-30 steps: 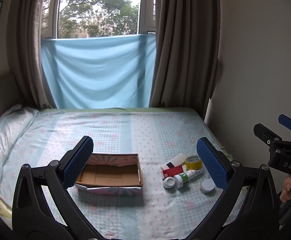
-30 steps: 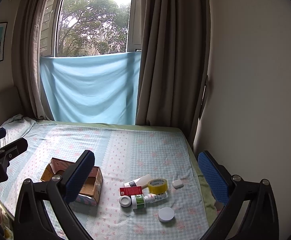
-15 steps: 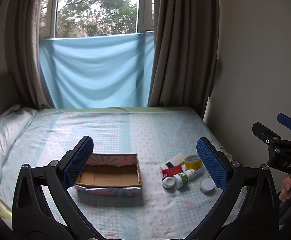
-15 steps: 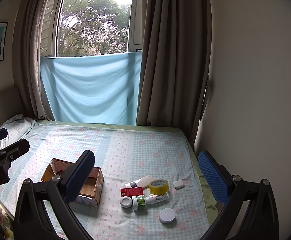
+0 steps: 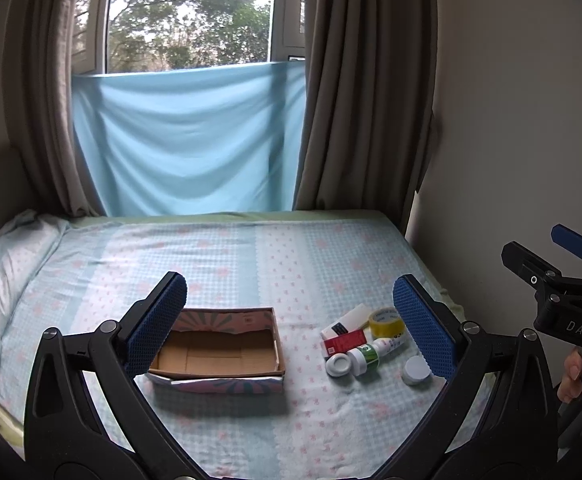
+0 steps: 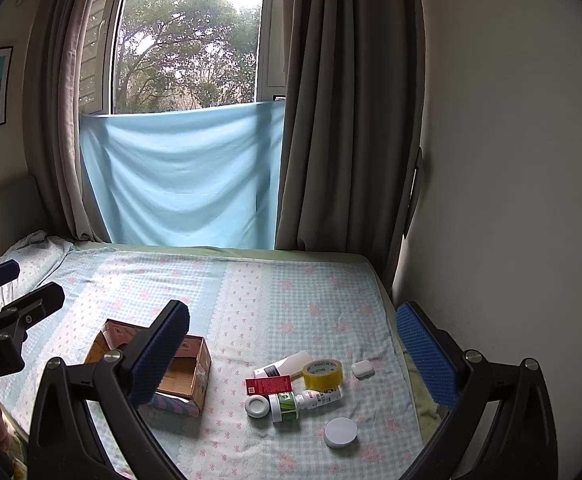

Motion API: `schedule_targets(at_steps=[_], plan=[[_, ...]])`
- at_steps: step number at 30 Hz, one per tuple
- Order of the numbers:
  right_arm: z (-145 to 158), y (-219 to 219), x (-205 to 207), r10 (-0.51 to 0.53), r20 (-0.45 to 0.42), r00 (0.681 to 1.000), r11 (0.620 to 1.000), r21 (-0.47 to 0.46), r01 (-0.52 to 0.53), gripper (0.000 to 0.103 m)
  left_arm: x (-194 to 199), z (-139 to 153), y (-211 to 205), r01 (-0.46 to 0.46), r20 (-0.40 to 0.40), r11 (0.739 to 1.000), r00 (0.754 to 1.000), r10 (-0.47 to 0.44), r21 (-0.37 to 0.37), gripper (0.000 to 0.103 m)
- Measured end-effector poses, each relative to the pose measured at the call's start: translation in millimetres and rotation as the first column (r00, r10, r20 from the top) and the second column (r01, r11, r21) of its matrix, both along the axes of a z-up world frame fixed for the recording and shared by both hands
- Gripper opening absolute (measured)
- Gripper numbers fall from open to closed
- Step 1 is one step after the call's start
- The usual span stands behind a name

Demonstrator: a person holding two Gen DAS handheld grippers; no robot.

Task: Organize rigid objects
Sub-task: 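Grasp the grey round lid with the left tool while the right tool grasps the white round container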

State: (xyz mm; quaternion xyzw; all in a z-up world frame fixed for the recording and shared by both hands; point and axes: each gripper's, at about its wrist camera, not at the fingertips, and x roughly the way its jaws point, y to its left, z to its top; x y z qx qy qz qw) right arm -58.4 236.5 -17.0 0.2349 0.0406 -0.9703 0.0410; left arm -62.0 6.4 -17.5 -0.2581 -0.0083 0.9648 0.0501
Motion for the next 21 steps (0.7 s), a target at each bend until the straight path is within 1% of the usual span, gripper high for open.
schedule_targets(at_steps=[3, 6, 9, 11, 15, 18, 21], plan=[[-3.1, -0.3, -4.9, -0.001, 0.007, 1.0, 1.0, -0.006, 0.001, 0.103, -9.1, -3.9, 1.4, 0.009, 0.011, 0.999, 1.0, -0.008, -0.039, 0.103], [-9.4, 4.3, -10.7, -0.018, 0.027, 0.999, 1.0, -0.005, 0.018, 0.103, -23.7, -10.6, 5.5, 0.039, 0.031, 0.995, 0.999, -0.037, -0.09, 0.103], [-19.9, 11.7, -17.6, -0.051, 0.068, 0.996, 0.999, -0.013, 0.052, 0.103, -44.6, -23.1, 13.8, 0.102, 0.082, 0.985, 0.992, -0.091, -0.143, 0.103], [-30.6, 17.0, -22.2, -0.081, 0.099, 0.992, 0.997, -0.002, 0.082, 0.103, -59.6, -36.2, 20.8, 0.156, 0.126, 0.976, 0.982, -0.137, -0.154, 0.103], [-62.8, 31.7, -29.5, -0.144, 0.168, 0.975, 0.99, 0.025, 0.142, 0.103, -86.4, -75.0, 40.3, 0.294, 0.223, 0.948, 0.939, -0.261, -0.127, 0.103], [-91.6, 47.6, -36.5, -0.182, 0.231, 0.956, 0.983, 0.05, 0.175, 0.103, -105.9, -108.6, 62.8, 0.362, 0.301, 0.922, 0.902, -0.309, -0.138, 0.103], [-121.0, 64.1, -43.1, -0.192, 0.295, 0.936, 0.981, 0.054, 0.184, 0.103, -121.9, -140.1, 84.6, 0.421, 0.353, 0.896, 0.866, -0.353, -0.138, 0.103]])
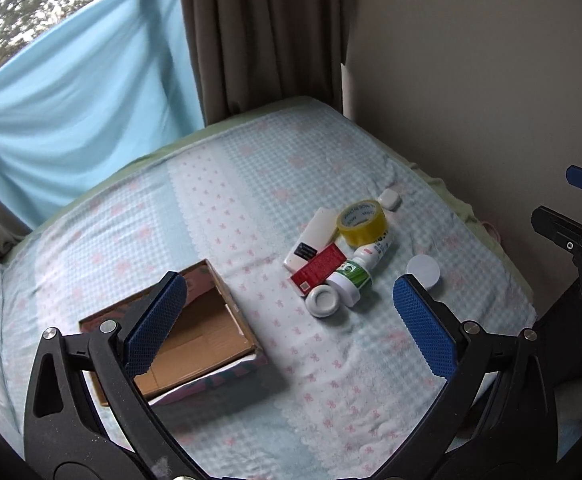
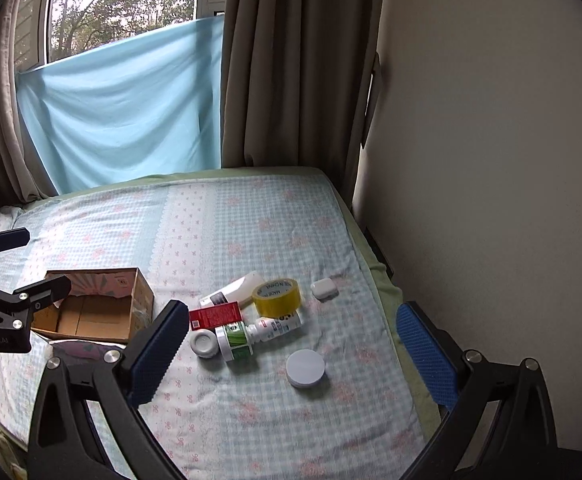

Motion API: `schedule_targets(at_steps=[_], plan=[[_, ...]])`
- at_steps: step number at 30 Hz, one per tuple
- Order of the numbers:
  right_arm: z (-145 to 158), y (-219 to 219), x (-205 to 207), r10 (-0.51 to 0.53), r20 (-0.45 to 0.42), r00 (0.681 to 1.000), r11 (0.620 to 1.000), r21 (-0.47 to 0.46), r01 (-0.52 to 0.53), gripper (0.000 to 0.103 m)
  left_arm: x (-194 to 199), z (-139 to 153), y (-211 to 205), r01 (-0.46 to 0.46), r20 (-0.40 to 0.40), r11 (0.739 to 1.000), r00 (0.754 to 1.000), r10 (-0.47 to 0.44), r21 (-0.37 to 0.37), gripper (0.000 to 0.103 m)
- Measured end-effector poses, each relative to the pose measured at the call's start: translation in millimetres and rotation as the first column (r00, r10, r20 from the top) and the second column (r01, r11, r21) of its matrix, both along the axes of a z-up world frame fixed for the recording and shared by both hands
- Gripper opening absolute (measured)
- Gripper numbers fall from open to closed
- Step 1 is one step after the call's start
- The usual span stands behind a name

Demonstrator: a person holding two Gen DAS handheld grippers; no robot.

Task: Organize rigid objects
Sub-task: 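Grasp the grey round lid with the left tool while the right tool grasps the white round container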

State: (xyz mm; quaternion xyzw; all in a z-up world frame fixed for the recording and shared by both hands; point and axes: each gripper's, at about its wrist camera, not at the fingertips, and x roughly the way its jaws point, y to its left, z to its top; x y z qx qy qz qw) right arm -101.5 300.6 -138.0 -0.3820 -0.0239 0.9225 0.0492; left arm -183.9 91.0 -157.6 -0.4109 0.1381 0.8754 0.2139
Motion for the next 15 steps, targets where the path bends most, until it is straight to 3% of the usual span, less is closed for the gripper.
schedule_targets(at_steps=[7, 11, 15], plan=[[-77.1, 33.3, -23.2, -0.028, 0.141, 0.99, 0.999, -0.024, 0.032, 0.103, -36.5, -83.2, 50.9, 0.118, 0.104, 0.979, 0.989, -0.102, -0.164, 0.103], [-125.1, 45.5, -36.6, -0.043, 0.21, 0.977, 0.997, -0.05, 0.055, 0.103, -53.1, -139.2, 60.8, 0.104, 0.203, 0.981, 0.977, -0.07, -0.163, 0.103], [-176.5, 50.2, -51.3, -0.045, 0.27, 0.962, 0.997, -0.053, 0.062, 0.103, -62.1, -193.6, 65.6, 0.067, 0.246, 0.985, 0.969, -0.025, -0.162, 0.103]])
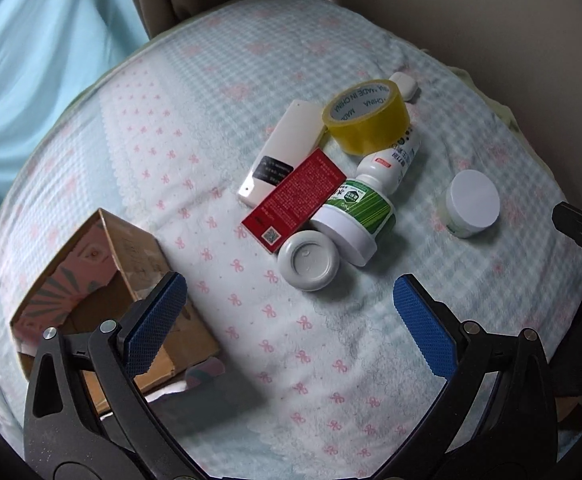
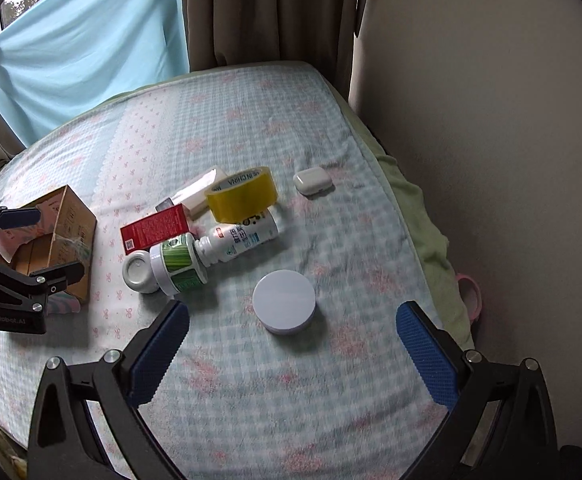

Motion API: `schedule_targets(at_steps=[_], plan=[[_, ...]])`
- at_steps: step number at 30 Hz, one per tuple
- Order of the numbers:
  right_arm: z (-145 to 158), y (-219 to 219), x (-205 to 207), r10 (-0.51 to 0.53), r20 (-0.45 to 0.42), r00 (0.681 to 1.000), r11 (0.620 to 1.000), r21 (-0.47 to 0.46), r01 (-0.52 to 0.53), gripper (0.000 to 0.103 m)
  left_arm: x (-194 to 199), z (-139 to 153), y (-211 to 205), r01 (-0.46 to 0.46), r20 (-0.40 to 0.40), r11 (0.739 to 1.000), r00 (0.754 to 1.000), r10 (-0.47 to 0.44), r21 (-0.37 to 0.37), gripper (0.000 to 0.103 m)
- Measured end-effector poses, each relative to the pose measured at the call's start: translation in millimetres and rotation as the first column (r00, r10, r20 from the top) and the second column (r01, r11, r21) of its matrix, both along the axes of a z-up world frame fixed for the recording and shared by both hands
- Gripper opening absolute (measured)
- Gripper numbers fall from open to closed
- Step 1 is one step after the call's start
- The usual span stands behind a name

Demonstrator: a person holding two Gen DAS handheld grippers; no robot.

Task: Organize rigid objects
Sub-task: 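Grasp the grey round lid with the left tool while the right tool grasps the white round container, then carry the grey lid and white container into the cardboard box and release both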

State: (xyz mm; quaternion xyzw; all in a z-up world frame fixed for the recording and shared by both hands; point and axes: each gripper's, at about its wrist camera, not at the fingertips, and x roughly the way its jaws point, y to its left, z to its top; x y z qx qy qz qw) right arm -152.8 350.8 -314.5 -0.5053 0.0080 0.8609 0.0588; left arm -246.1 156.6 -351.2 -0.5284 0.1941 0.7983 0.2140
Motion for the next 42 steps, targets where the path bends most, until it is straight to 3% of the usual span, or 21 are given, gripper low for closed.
schedule_targets(at_steps=[7, 14, 17, 19, 23, 27, 42], plan=[[-72.3, 2.9, -28.0, -0.009, 0.094, 0.995, 1.0, -0.015, 0.011, 0.103, -17.0, -75.8, 8.7, -0.032, 0.071, 0.999, 0.997, 0.034, -0.027, 0.099], [-113.9, 0.3, -49.8, 0.002, 0.17, 0.985, 1.0, -0.013, 0.0, 0.103, -29.4, -102.7, 14.4, -0.007, 0.079, 0.999, 0.997, 0.011, -0.046, 0.096], [-124.2, 2.9, -55.0, -0.014, 0.189, 0.982, 0.999, -0.027, 0.02, 0.103, -34.8, -109.9, 18.3, 0.017, 0.099, 0.999, 0.995, -0.012, -0.047, 0.079], [-128.8, 4.0, -58.2, -0.026, 0.194, 0.981, 0.999, -0.028, 0.032, 0.102, -36.9, -115.8, 20.8, 0.03, 0.108, 0.998, 0.994, -0.024, -0.053, 0.071], [-132.9, 7.3, -64.4, -0.043, 0.195, 0.98, 0.998, -0.029, 0.05, 0.092, -37.3, -120.1, 23.3, 0.036, 0.12, 0.998, 0.992, -0.03, -0.047, 0.066], [-135.5, 11.3, -70.1, -0.062, 0.213, 0.975, 0.997, -0.027, 0.069, 0.067, -36.2, -119.1, 25.5, 0.026, 0.123, 0.999, 0.992, -0.021, -0.037, 0.055], [-123.5, 19.5, -63.7, -0.079, 0.218, 0.973, 0.994, -0.062, 0.095, 0.066, -20.4, -107.4, 34.9, 0.031, 0.136, 1.0, 0.99, -0.031, -0.003, 0.055]])
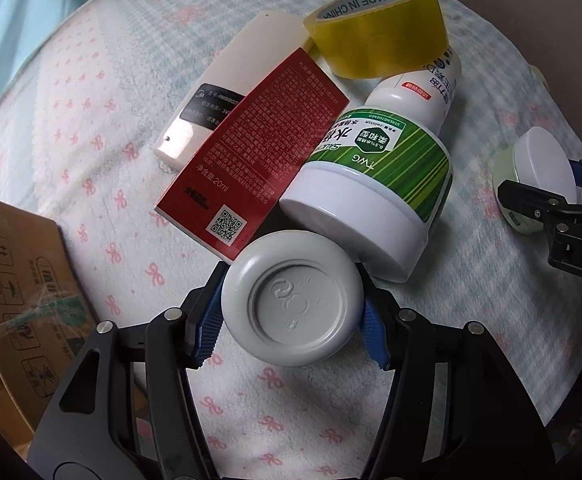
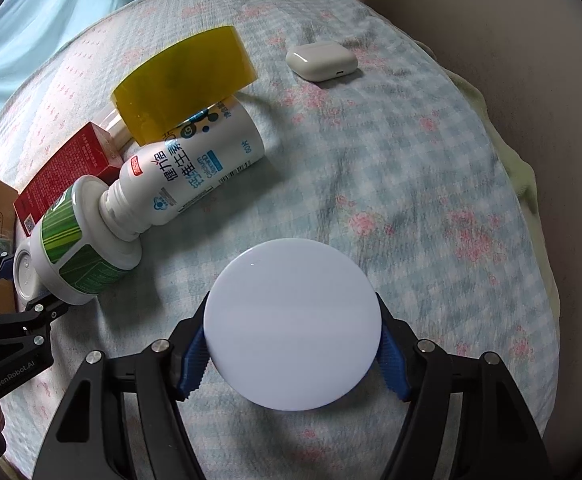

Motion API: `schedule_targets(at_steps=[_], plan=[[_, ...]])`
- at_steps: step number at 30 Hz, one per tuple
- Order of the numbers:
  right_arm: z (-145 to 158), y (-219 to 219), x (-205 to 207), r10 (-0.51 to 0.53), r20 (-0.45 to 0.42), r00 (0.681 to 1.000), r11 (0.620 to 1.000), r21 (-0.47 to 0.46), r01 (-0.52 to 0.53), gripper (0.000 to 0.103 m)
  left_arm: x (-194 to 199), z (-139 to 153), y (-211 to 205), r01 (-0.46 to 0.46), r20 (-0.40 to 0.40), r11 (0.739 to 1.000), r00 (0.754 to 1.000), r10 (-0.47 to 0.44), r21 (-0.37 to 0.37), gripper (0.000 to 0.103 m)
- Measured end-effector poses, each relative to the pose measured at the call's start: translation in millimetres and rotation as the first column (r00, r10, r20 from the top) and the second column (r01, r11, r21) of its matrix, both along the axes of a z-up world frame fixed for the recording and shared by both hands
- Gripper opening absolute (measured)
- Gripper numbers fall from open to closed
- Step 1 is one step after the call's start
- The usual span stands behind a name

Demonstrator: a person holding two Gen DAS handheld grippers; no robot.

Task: Organize rigid objects
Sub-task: 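Carry the grey lid and white container into the cardboard box and release both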

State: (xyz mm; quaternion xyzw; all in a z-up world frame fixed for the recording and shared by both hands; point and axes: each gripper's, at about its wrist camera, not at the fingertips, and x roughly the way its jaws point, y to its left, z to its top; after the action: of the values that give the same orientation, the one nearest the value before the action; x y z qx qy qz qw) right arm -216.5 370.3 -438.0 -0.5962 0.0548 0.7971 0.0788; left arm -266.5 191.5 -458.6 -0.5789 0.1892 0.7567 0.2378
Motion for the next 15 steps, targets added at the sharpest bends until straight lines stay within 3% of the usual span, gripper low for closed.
schedule_targets(at_steps=[8, 15], plan=[[24.2, -1.2, 6.8, 0.016, -0.042, 0.999, 1.0, 0.001, -0.016, 0.066, 15.6, 26.4, -2.1, -0.041, -0.005, 0.998, 0.999, 0.041, 0.038, 0.055], [57.4, -29.7, 7.4, 0.047, -0.095, 0.994, 0.999, 0.023, -0.045, 0.066, 17.8, 80.2, -29.5, -0.124, -0.054, 0.987, 0.99, 0.13, 0.106, 0.055]])
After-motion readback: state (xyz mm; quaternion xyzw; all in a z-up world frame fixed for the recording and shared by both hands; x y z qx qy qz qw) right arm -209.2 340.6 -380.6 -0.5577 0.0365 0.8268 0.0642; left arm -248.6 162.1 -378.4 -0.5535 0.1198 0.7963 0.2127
